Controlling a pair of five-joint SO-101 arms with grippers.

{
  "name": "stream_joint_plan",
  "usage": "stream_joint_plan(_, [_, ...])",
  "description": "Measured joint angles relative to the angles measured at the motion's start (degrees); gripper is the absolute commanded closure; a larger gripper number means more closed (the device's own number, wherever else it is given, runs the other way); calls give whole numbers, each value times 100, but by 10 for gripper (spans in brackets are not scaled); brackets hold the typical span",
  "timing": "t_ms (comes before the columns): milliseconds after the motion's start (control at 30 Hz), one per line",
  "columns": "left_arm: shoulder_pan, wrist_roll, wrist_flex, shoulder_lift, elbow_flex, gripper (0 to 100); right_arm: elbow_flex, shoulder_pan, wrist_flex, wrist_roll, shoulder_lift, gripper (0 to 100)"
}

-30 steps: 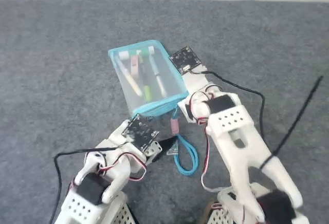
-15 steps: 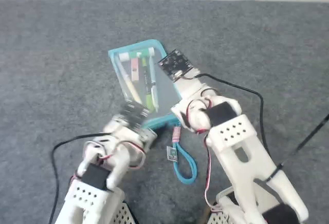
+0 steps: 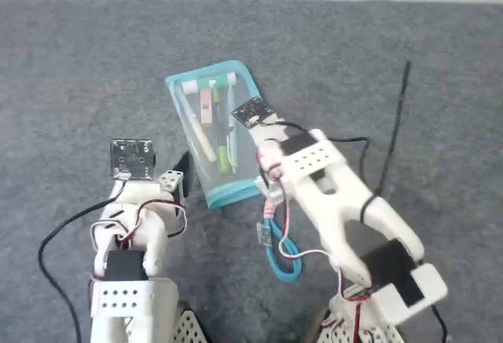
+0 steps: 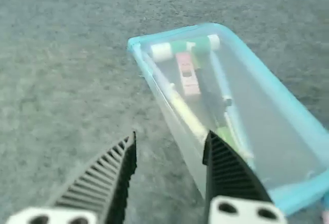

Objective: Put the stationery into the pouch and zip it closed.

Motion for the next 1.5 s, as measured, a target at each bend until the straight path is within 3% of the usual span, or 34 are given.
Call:
stream_joint_plan(167, [-70, 0, -18, 0, 0, 819, -193, -475, 281, -747, 53, 970])
stream_joint_plan(367, [-70, 0, -18, 0, 0, 819, -193, -659, 325, -835, 53, 802])
stream_joint_plan(700, [-62, 0, -18, 0, 0, 819, 44, -668, -202, -844, 527, 801])
stream_joint_plan(833, [-62, -9, -18, 0, 0, 819, 35, -651, -220, -844, 756, 924])
stream_joint_plan(900, [-62, -9, -18, 0, 0, 819, -62, -510, -53, -844, 756, 998])
stream_joint_plan(1000, [-62, -9, -18, 0, 0, 819, -369, -141, 422, -844, 765, 979])
stream_joint_plan(1233, [-62, -9, -18, 0, 0, 819, -440, 976, 404, -844, 756, 991])
stream_joint_plan(1400, [-62, -9, -53, 0, 0, 821, -360, 1319, 246, -844, 308, 991])
stream_joint_plan(1500, [-62, -79, -132, 0, 0, 821, -44, 1389, 18, -431, -79, 991])
